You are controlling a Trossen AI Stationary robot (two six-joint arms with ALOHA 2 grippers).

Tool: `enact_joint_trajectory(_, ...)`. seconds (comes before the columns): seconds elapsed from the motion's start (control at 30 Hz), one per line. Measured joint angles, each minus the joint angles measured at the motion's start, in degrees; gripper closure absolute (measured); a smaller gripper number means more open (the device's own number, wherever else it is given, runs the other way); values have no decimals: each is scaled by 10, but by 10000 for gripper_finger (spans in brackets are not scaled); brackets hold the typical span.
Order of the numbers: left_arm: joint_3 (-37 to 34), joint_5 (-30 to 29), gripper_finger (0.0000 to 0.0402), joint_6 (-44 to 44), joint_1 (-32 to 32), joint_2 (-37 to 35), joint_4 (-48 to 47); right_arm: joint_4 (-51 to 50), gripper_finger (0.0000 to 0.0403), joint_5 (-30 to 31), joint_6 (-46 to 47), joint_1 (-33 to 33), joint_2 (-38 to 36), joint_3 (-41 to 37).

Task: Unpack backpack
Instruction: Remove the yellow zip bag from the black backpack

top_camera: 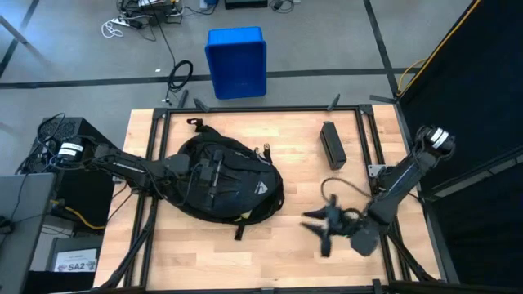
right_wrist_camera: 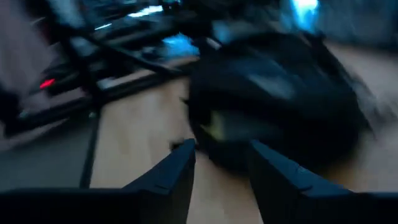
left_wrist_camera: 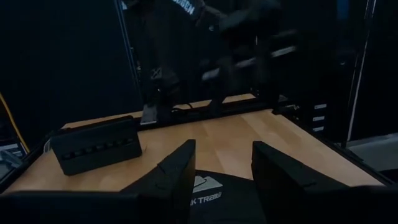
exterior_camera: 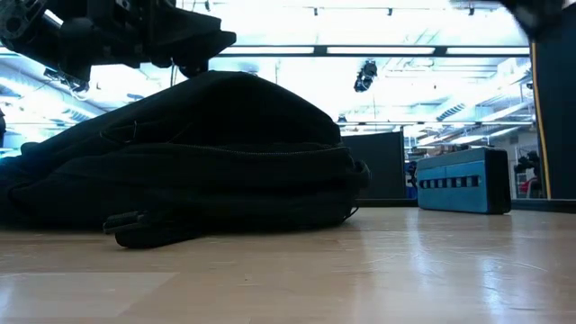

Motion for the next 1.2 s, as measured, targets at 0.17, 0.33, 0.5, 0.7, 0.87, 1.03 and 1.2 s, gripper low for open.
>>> enact_joint_trajectory(0.17, 0, -7, 275, 0, 0, 0, 0, 22, 284, -91, -242, -91, 126, 114)
enact_joint_trajectory(0.33, 0, -16, 275, 0, 0, 0, -33, -87, 284, -117, -240, -160, 217, 193)
enact_joint_trajectory(0.5, 4, -55, 276, 25, -5, 0, -109, -116, 287, -203, -170, -216, 259, 198)
enact_joint_trajectory(0.7, 72, -78, 282, -1, -42, 0, -286, -132, 289, -235, -109, -249, 271, 199)
enact_joint_trajectory(0.87, 108, -101, 282, -19, -108, 8, -313, -123, 292, -223, -125, -256, 271, 199)
enact_joint_trajectory(1.03, 130, -179, 282, -25, -166, 52, -316, -58, 292, -219, -178, -260, 271, 198)
enact_joint_trajectory(1.2, 142, -301, 270, -16, -181, 118, -318, 1, 292, -219, -198, -271, 271, 198)
